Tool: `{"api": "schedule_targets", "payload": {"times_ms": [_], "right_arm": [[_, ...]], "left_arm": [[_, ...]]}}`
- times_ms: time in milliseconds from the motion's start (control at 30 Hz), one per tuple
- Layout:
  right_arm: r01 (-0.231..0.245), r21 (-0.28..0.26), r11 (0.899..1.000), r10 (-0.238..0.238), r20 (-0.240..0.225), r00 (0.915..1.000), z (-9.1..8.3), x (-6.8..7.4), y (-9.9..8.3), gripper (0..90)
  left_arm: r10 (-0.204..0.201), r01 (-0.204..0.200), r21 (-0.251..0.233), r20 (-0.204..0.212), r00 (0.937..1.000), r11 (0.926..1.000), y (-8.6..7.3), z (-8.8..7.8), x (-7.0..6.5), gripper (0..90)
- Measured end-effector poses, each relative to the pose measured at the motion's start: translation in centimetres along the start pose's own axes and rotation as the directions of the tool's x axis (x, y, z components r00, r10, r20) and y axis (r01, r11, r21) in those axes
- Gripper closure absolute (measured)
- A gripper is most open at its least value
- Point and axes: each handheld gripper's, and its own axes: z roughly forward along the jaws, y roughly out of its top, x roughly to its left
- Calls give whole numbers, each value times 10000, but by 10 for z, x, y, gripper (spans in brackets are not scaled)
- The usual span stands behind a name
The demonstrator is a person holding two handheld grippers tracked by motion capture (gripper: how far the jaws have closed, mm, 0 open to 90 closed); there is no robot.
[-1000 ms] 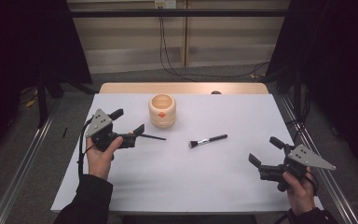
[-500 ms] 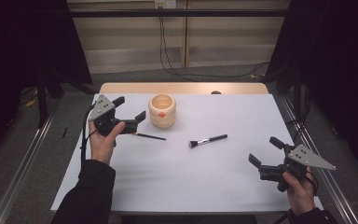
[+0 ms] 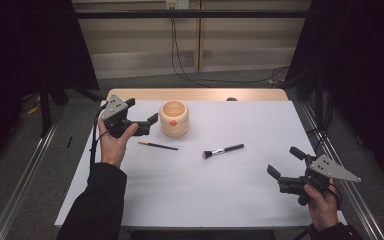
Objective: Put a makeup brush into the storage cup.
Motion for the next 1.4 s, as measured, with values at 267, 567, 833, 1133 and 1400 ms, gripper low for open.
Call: {"api": "schedule_targets", "payload": {"times_ms": [267, 567, 833, 1133, 1400], "right_arm": [[27, 46, 10000, -27, 64, 10000, 0, 0, 0, 7], [27, 136, 9999, -29, 118, 9999, 1, 0, 0, 7], [42, 227, 9997, -45, 115, 9999, 1, 0, -1, 7], [47, 246, 9997, -49, 93, 9999, 1, 0, -1, 7], [15, 267, 9996, -18, 112, 9999, 1, -1, -1, 4]], "left_arm": [[-545, 546, 1210, -46, 9985, 9911, -4, 4, 6, 8], [-466, 391, 2546, 233, 9986, 9662, -3, 8, 10, 31], [-377, 221, 3527, 375, 9986, 9355, 3, 11, 11, 73], [-575, 104, 4419, 934, 9940, 8970, 1, 18, 13, 162], [-867, 8, 5149, 1428, 9860, 8572, -7, 24, 17, 242]]}}
